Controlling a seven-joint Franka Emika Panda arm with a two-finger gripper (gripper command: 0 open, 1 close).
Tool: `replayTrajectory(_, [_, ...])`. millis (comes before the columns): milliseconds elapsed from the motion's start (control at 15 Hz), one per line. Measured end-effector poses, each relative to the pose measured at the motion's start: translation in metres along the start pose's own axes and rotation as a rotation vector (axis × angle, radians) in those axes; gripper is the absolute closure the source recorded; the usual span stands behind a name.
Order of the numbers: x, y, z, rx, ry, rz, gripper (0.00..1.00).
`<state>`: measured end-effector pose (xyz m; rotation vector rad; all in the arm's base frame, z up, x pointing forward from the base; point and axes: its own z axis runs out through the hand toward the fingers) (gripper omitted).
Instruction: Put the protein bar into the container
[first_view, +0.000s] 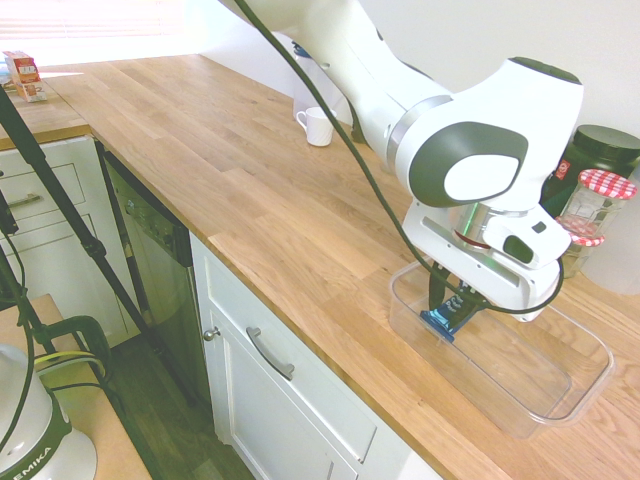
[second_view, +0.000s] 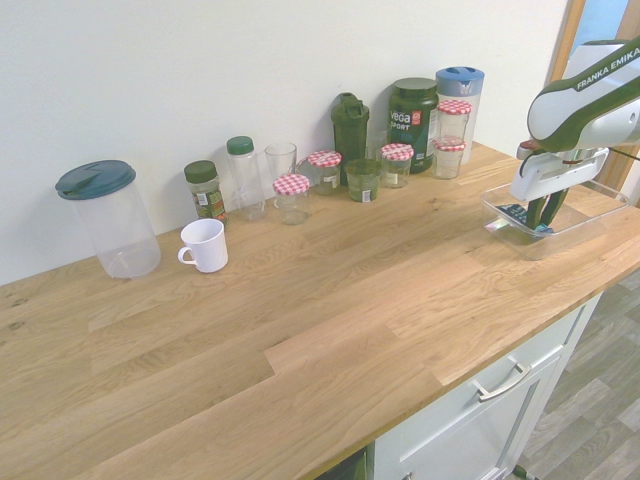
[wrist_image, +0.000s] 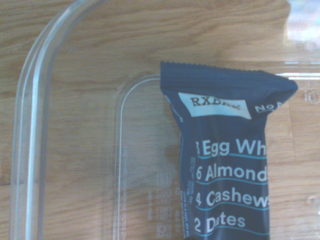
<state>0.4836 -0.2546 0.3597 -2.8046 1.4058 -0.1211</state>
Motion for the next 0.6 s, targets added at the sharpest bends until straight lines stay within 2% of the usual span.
replayTrajectory(333, [0.012,0.007,-0.013,0.009,0.025,0.014,0.0])
replayTrajectory(600, [0.027,0.039,-0.066,0.06,0.073,0.005,0.0])
